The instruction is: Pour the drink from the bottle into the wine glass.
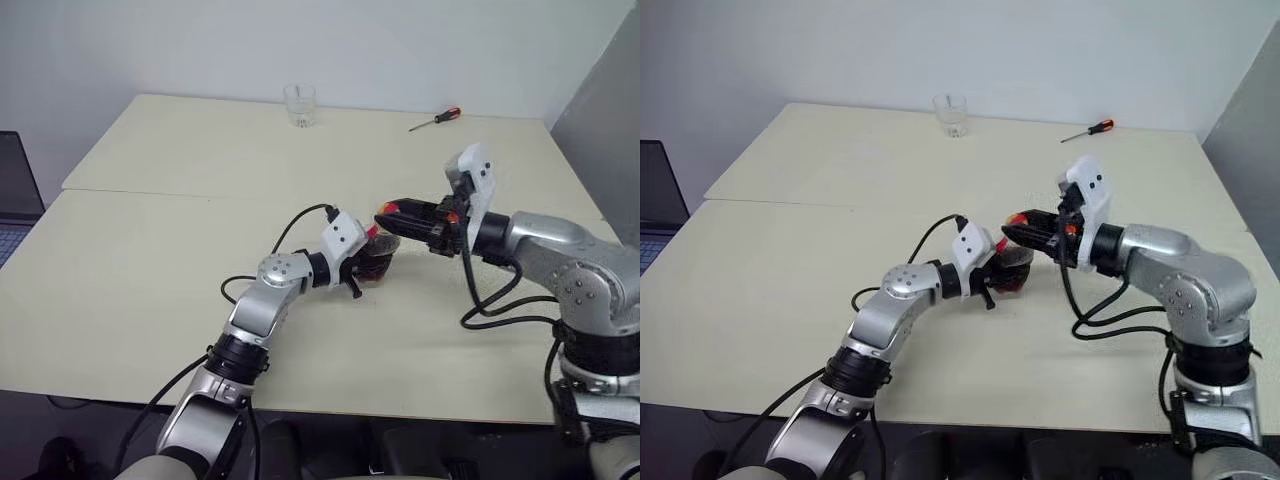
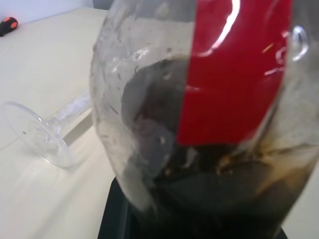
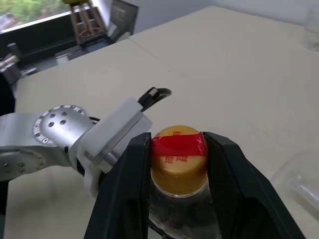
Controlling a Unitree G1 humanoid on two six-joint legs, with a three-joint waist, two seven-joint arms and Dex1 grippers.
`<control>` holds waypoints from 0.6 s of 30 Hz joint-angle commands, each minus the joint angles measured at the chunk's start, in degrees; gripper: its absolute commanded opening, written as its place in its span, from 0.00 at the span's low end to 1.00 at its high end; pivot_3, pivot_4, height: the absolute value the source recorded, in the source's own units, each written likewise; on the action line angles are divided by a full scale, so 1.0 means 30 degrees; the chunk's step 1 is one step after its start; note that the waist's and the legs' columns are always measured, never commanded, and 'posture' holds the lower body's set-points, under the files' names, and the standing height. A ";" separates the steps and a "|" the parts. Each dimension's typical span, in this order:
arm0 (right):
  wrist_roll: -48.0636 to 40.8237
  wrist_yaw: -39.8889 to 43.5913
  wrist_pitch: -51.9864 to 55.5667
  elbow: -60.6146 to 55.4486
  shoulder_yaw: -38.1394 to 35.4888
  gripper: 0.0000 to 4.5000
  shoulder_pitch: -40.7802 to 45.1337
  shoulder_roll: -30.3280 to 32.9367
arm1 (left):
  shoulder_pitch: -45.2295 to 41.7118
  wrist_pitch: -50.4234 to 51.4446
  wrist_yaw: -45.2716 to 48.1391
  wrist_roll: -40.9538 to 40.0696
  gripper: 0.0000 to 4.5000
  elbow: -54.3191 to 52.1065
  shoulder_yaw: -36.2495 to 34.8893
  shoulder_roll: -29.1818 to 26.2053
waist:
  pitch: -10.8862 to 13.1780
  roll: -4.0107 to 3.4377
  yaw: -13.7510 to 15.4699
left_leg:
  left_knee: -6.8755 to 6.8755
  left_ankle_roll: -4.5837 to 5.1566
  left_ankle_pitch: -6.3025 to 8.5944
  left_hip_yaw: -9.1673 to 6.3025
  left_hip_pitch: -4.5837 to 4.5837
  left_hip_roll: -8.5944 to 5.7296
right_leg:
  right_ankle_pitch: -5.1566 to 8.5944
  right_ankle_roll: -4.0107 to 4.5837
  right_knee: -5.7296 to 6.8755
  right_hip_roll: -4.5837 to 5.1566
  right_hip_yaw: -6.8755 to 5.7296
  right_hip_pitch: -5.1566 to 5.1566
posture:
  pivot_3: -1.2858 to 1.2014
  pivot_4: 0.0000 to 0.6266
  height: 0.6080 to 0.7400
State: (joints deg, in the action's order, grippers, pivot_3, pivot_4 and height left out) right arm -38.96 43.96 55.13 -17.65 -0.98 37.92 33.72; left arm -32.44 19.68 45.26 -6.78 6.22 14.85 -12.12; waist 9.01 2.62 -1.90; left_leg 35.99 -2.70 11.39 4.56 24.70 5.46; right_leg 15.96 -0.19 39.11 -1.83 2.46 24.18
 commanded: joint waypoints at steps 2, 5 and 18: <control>0.1631 0.4709 -0.3651 0.3518 0.2234 0.29 0.1492 0.0807 | 0.0043 0.0143 -0.0256 -0.0382 0.17 -0.1339 -0.0228 0.0140 | 0.0010 -0.0020 -0.0015 | 0.0010 0.0001 0.0000 0.0007 -0.0004 0.0000 | -0.0001 0.0001 0.0001 -0.0001 0.0013 0.0001 | 0.52 0.24 1.00; 0.2469 0.5933 -0.4861 0.5589 0.3001 0.29 0.2474 0.0500 | 0.0210 0.0373 -0.0351 -0.0408 0.17 -0.1709 -0.0214 0.0161 | 0.0031 -0.0053 0.0004 | 0.0019 0.0001 0.0000 0.0002 -0.0008 0.0004 | -0.0003 0.0005 0.0012 -0.0006 0.0007 0.0000 | 0.52 0.24 1.00; 0.0849 0.5371 -0.2992 0.3524 0.0676 0.66 0.2608 0.0976 | 0.0175 0.0618 -0.0457 -0.0542 0.17 -0.1663 -0.0168 0.0002 | 0.0057 -0.0096 0.0124 | 0.0021 -0.0001 -0.0001 0.0014 0.0006 0.0007 | -0.0054 0.0093 0.0003 0.0009 0.0007 0.0002 | 0.52 0.24 1.00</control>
State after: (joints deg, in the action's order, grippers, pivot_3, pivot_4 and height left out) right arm -34.45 60.70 45.53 -3.67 3.84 45.51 35.86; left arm -30.66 22.28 43.44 -7.09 4.00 14.81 -12.49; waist 9.18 2.33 -1.53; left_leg 36.05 -2.70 11.38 4.60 24.72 5.48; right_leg 15.80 0.09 39.13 -1.80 2.47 24.19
